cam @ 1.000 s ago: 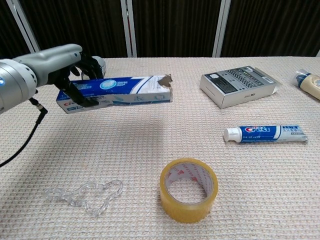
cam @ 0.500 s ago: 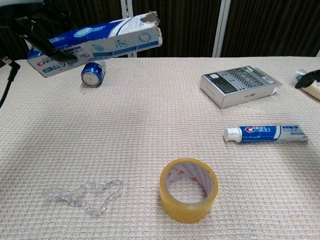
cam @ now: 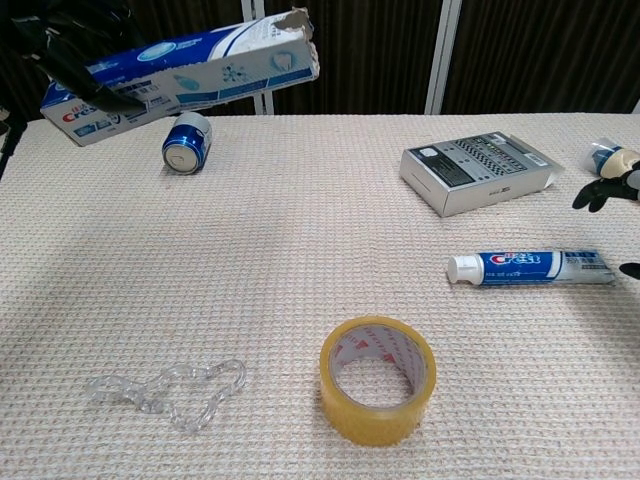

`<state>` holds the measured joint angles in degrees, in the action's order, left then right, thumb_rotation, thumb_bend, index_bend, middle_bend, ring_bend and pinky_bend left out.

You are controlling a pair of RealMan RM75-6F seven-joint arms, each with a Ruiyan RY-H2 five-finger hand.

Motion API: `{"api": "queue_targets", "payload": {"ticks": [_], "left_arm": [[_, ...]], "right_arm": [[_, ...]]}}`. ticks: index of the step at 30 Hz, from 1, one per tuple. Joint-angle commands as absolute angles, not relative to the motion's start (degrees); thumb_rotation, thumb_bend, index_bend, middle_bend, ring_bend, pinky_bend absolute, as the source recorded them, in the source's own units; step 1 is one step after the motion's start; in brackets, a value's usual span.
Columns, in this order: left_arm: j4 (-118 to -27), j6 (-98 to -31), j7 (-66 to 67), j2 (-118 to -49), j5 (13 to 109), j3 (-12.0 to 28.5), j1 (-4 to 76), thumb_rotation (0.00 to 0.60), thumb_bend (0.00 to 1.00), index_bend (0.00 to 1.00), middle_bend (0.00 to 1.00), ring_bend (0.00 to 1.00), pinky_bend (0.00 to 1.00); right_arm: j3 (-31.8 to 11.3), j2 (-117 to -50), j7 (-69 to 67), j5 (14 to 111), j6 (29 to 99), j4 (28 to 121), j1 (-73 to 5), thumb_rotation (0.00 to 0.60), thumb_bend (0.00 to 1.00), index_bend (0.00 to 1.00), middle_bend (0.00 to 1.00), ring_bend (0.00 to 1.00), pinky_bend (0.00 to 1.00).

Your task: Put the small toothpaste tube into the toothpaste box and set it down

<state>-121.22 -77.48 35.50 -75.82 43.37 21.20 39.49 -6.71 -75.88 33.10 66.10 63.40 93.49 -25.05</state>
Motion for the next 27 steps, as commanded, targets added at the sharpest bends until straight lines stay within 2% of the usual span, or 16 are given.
{"api": "queue_targets", "payload": {"ticks": [1, 17, 27], "left_arm": [[-121.4, -77.7, 35.3, -75.7, 43.2, 21.1, 39.6, 0.6, 0.32, 0.44, 0.42, 0.21, 0.19], [-122.4, -78.7, 30.7, -76.2, 44.0, 21.3, 40.2, 0.6, 0.32, 0.45, 0.42, 0.22, 0.19], [-121.0, -75.3, 19.1, -76.8, 47.6, 21.5, 38.4, 0.6, 0.32, 0.46, 0.44, 0.23, 0.19]], "right_arm": [[-6.8, -76.8, 31.5, 65.9, 62.7, 91.7, -25.6, 0.6, 0.33, 0.23, 0.25, 0.17, 0.0], [-4.9, -82.0, 25.5, 68.1, 60.2, 82.6, -26.5, 0.6, 0.33, 0.27, 0.31, 0.17, 0.0], [-5.6, -83.3, 24.5, 67.8, 60.2, 81.7, -27.1, 0.6, 0.33, 0.27, 0.32, 0.17, 0.0]]}}
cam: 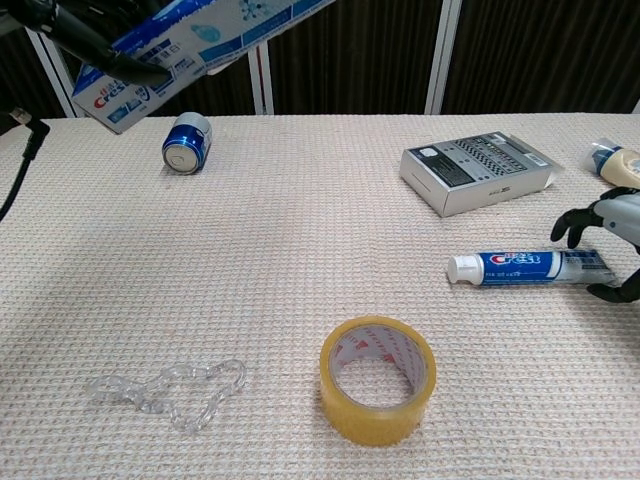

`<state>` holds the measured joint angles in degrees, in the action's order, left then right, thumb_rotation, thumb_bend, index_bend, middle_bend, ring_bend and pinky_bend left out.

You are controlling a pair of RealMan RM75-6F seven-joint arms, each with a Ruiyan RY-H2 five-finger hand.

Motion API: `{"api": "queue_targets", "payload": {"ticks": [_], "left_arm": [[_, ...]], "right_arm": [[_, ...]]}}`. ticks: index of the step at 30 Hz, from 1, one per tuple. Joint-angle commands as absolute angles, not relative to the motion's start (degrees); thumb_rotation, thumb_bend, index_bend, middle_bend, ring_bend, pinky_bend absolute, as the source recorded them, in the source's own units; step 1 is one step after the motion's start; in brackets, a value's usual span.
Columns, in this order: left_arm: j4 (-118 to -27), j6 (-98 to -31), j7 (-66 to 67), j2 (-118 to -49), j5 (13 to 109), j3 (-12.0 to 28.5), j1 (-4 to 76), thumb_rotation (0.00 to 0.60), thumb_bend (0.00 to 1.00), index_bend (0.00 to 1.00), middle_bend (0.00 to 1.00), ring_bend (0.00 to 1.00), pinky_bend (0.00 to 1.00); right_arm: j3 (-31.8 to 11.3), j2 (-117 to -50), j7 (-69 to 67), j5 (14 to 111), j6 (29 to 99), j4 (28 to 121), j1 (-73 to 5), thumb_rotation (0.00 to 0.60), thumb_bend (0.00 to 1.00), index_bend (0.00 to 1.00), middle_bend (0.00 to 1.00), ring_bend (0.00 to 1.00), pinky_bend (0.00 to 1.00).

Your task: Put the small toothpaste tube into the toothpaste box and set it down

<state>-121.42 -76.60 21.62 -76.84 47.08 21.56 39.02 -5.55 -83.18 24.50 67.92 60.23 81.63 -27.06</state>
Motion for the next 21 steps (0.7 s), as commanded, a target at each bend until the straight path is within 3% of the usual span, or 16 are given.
{"api": "queue_targets", "payload": {"ticks": [1, 14, 21], "left_arm": [[-121.0, -74.8, 18.1, -76.8, 47.6, 21.6, 38.2, 0.6, 0.32, 0.46, 0.44, 0.23, 0.19], [-121.4, -64.2, -0.9, -74.0, 45.0, 24.5, 35.9, 0.6, 0.32, 0.47, 0.44, 0.24, 0.2], [-120.7, -62.6, -3.2, -72.7, 45.2, 24.3, 35.8, 0.6, 0.32, 0.47, 0.44, 0.24, 0.2]], "right_arm": [[-5.6, -83.3, 24.6, 67.7, 60.2, 81.7, -27.1, 0.6, 0.33, 0.27, 0.32, 0.17, 0.0], [-5.5, -83.7, 25.1, 66.9, 60.3, 81.1, -27.2, 0.6, 0.33, 0.31, 0.39, 0.18, 0.0], [-5.4, -84.0, 25.3, 66.6, 60.5, 81.1, -27.2, 0.6, 0.33, 0.33, 0.42, 0.19, 0.0]]}}
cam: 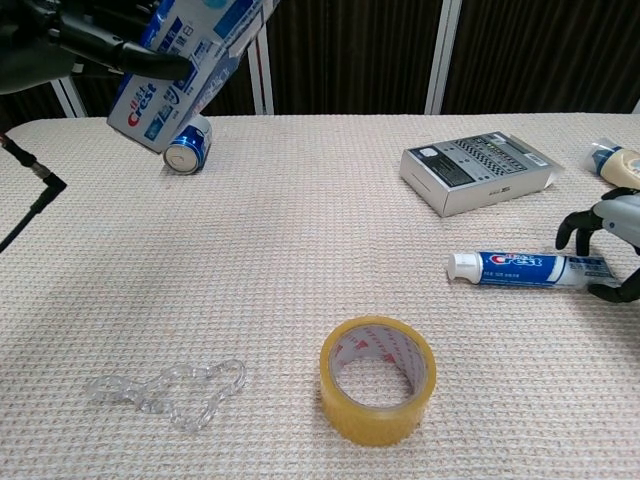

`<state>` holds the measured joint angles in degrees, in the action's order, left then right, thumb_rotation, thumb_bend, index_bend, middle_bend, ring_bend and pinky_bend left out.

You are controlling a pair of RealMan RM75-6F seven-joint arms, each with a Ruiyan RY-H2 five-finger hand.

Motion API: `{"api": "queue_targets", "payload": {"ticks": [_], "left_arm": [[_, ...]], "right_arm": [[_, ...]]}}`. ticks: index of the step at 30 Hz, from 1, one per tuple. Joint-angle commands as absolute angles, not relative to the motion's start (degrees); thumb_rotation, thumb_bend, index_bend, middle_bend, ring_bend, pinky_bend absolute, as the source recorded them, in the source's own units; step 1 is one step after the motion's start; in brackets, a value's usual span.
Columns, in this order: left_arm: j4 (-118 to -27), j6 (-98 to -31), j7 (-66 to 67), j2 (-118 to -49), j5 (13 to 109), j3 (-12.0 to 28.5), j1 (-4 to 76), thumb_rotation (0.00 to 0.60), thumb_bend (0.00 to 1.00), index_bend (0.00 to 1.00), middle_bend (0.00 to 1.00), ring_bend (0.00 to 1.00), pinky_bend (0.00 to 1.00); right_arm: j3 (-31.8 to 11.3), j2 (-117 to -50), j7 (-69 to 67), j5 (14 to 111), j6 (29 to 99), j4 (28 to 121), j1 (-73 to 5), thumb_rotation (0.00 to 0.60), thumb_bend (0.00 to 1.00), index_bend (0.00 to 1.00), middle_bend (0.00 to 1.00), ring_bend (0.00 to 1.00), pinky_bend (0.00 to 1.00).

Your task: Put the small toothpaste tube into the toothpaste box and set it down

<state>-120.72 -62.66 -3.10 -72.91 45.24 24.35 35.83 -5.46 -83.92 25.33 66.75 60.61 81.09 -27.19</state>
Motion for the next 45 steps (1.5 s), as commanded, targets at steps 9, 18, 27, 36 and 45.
{"api": "queue_targets", "payload": {"ticks": [9, 18, 27, 36, 45], "left_arm": [[-120.5, -63.5, -2.9, -72.5, 44.6, 23.7, 36.1, 0.6, 0.32, 0.47, 0.44, 0.24, 0.2], [-119.4, -63.8, -4.5, -72.9, 44.2, 23.4, 36.0, 0.6, 0.32, 0.47, 0.45, 0.24, 0.2], [-117.3, -63.2, -4.5, -73.8, 45.8, 21.7, 36.1, 0.6, 0.32, 0.48, 0.45, 0.24, 0.2], [-112.4, -63.1, -5.5, -77.7, 50.5, 19.0, 35.9, 0.6, 0.33, 0.48, 0.45, 0.24, 0.2], [-103.3, -64.7, -12.1, -85.2, 60.2, 16.0, 34.3, 0.6, 0.33, 0.48, 0.45, 0.24, 0.2]], "right_arm": [[-5.3, -84.4, 25.2, 66.9, 60.7, 81.5, -27.3, 0.6, 0.33, 0.39, 0.45, 0.21, 0.0], [-5.2, -85.7, 22.6, 69.5, 63.4, 79.1, -26.5, 0.6, 0.33, 0.81, 0.62, 0.34, 0.0], [-5.3, -84.6, 17.9, 76.6, 70.7, 78.5, -24.7, 0.6, 0.37, 0.9, 0.66, 0.39, 0.0], [-6.7, -74.4, 23.2, 81.5, 78.7, 93.0, -22.4, 0.6, 0.37, 0.9, 0.66, 0.39, 0.0], [-9.6, -61.5, 33.1, 83.4, 83.8, 112.4, -20.4, 0.6, 0.38, 0.9, 0.66, 0.39, 0.0]]}}
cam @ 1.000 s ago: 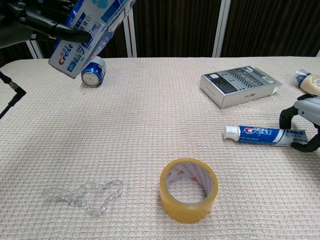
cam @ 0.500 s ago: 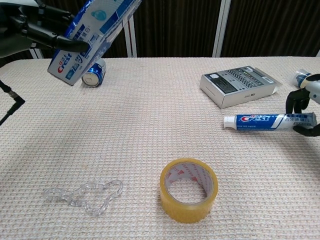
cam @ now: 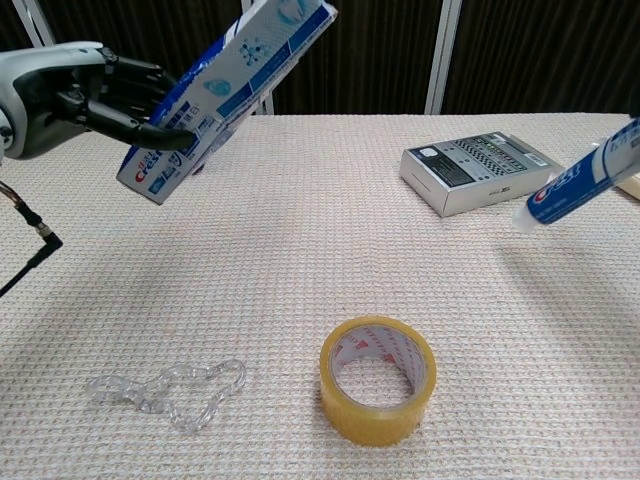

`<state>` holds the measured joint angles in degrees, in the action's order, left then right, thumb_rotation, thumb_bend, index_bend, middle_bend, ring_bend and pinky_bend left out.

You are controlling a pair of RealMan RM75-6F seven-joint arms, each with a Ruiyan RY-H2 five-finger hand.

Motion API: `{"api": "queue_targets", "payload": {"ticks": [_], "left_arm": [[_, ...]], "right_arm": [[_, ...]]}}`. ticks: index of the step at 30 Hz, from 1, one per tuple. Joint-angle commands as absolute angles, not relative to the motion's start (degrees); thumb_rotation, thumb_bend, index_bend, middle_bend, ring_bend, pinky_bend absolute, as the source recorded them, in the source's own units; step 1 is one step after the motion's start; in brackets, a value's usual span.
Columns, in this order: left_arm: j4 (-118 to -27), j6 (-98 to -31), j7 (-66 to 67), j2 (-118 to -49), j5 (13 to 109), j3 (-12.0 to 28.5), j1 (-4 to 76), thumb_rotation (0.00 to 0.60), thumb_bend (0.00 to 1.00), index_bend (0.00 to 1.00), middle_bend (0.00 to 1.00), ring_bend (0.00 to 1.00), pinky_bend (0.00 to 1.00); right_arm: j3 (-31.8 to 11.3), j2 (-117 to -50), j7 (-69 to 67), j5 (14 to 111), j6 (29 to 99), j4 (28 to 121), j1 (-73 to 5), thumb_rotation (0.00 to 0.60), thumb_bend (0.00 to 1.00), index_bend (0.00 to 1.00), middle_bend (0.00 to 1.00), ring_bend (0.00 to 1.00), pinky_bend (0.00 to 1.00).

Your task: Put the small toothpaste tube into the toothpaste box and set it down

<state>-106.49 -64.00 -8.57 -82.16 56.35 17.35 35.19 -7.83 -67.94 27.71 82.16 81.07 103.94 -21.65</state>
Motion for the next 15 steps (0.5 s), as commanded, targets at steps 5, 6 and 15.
{"api": "queue_targets", "payload": {"ticks": [5, 6, 15], "left_arm": [[-97.4, -64.5, -17.7, -89.3, 65.6, 14.3, 33.6, 0.6, 0.33, 0.48, 0.45, 0.24, 0.2], [-96.3, -64.5, -18.9, -90.1, 66.6, 14.0, 33.5, 0.6, 0.33, 0.48, 0.45, 0.24, 0.2], [-87.2, -63.5, -26.3, -95.1, 70.8, 13.1, 33.3, 0.6, 0.33, 0.48, 0.45, 0.24, 0.2]], "right_arm": [[-12.0, -54.6, 37.5, 82.8, 85.4, 122.8, -19.7, 0.6, 0.39, 0.9, 0.66, 0.39, 0.0], [-12.6, -53.4, 38.4, 82.7, 85.7, 124.7, -19.7, 0.6, 0.39, 0.9, 0.66, 0.39, 0.0], [-16.2, -45.1, 43.4, 81.5, 86.2, 135.0, -20.0, 0.6, 0.39, 0.9, 0.66, 0.39, 0.0]]}}
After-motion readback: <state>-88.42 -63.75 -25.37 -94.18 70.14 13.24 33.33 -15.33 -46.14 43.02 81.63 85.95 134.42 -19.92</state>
